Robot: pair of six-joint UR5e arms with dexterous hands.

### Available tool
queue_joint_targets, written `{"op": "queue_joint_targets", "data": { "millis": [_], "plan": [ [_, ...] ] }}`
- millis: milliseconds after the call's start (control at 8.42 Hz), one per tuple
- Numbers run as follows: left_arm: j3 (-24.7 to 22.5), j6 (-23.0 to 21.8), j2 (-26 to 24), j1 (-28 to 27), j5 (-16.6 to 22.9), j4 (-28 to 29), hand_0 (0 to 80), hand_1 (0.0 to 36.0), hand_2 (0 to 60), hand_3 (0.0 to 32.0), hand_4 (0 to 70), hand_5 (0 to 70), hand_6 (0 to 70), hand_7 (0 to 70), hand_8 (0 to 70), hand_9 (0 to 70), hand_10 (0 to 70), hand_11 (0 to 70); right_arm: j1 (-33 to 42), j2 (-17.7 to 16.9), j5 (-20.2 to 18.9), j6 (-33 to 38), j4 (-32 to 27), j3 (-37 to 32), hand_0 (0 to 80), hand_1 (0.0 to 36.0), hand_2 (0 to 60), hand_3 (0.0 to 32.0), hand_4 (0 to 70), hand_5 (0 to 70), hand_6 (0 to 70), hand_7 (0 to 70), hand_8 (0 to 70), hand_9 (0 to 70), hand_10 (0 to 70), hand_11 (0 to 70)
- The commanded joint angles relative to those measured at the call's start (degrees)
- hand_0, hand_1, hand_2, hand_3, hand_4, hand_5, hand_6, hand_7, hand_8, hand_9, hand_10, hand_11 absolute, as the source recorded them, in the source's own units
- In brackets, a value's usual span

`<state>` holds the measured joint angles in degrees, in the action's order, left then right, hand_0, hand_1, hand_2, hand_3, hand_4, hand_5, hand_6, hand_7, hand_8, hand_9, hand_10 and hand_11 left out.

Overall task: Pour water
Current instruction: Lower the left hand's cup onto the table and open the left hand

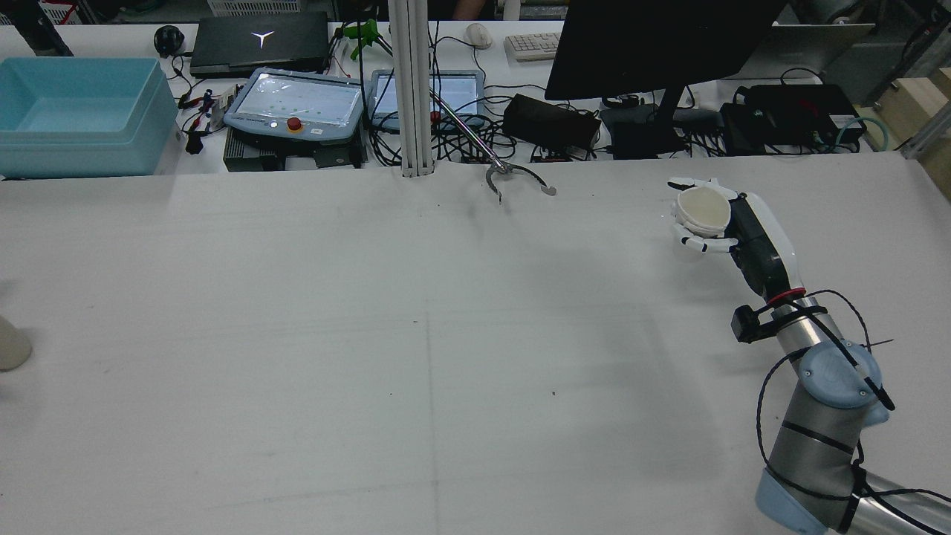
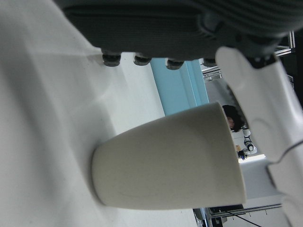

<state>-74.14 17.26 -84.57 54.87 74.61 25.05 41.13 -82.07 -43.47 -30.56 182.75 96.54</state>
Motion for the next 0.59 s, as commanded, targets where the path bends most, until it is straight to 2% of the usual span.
{"op": "queue_joint_targets", "data": {
  "millis": [0, 119, 238, 356, 475],
  "plan": [
    [-1.00, -1.17, 3.18, 1.11, 0.01, 1.05, 59.8, 8.6, 0.0, 11.4, 2.7, 0.0, 0.0, 0.0, 0.0, 0.0, 1.5, 4.4, -0.09, -2.37, -0.03, 0.33, -0.11, -0.21, 49.9, 18.5, 35.3, 0.0, 28.9, 13.0, 45.8, 39.7, 31.4, 36.4, 0.0, 0.0],
    [-1.44, -1.17, 3.44, 2.16, 0.01, 1.49, 61.5, 10.1, 0.0, 11.2, 2.8, 0.0, 0.0, 0.0, 0.0, 0.0, 1.8, 5.0, -0.79, -4.91, -0.03, 0.42, -0.38, -0.56, 50.5, 19.4, 35.2, 0.0, 25.9, 13.2, 44.2, 37.0, 31.1, 35.9, 0.0, 0.0],
    [-3.27, -1.17, 4.75, 2.61, 0.10, 1.58, 61.7, 10.2, 0.0, 11.6, 3.0, 0.0, 0.0, 0.0, 0.0, 0.0, 1.9, 5.1, -0.79, -5.98, -0.29, 0.42, -4.21, -4.56, 50.6, 19.5, 35.6, 0.0, 27.1, 13.1, 44.4, 38.0, 31.0, 35.8, 0.0, 0.0],
    [-4.51, -1.17, 5.46, 2.70, 0.19, 1.41, 63.8, 11.4, 0.0, 11.6, 3.1, 0.0, 0.0, 0.0, 0.0, 0.0, 2.0, 5.4, -0.88, -5.73, -3.34, 1.29, -10.42, -10.96, 50.7, 19.7, 35.5, 0.0, 26.1, 13.4, 44.1, 37.8, 31.9, 37.4, 0.0, 0.8],
    [-4.69, -1.17, 5.55, 2.88, 0.19, 1.40, 67.3, 12.7, 0.0, 11.4, 3.5, 0.0, 0.0, 0.0, 0.0, 0.0, 2.2, 5.9, -1.14, -4.95, -4.07, 3.47, -14.57, -16.85, 51.6, 20.7, 35.5, 0.0, 24.5, 13.7, 43.1, 38.5, 33.1, 39.5, 0.6, 2.3]
  ]
}}
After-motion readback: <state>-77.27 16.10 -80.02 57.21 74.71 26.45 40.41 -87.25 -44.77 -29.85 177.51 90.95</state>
